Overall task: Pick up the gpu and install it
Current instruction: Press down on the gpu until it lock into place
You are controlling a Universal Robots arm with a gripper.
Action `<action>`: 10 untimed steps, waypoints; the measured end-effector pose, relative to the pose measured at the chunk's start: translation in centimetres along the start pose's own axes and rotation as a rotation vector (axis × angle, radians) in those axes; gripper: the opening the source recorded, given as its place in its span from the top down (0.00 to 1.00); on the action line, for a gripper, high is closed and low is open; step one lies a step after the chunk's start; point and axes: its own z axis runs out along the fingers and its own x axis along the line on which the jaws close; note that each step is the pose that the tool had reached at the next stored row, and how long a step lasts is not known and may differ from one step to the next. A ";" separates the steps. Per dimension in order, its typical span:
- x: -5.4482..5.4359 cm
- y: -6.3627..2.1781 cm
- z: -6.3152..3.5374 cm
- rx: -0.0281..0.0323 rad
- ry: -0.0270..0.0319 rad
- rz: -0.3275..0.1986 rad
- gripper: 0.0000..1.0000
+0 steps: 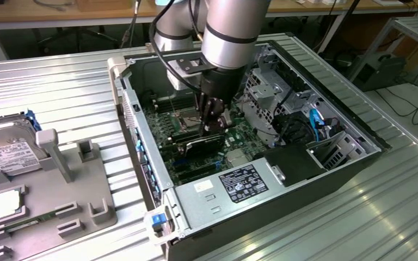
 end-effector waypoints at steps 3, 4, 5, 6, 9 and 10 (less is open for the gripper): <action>0.0 0.46 0.01 -0.0002 0.0003 0.000 0.89; 0.0 0.71 0.04 0.0000 0.0001 0.000 0.89; 0.0 0.92 0.05 -0.0001 0.0002 0.000 0.89; -0.1 1.25 0.09 -0.0001 0.0002 0.000 0.89; -0.1 2.32 0.21 -0.0001 0.0002 0.000 0.89; -0.1 2.59 0.23 -0.0001 0.0002 0.000 0.89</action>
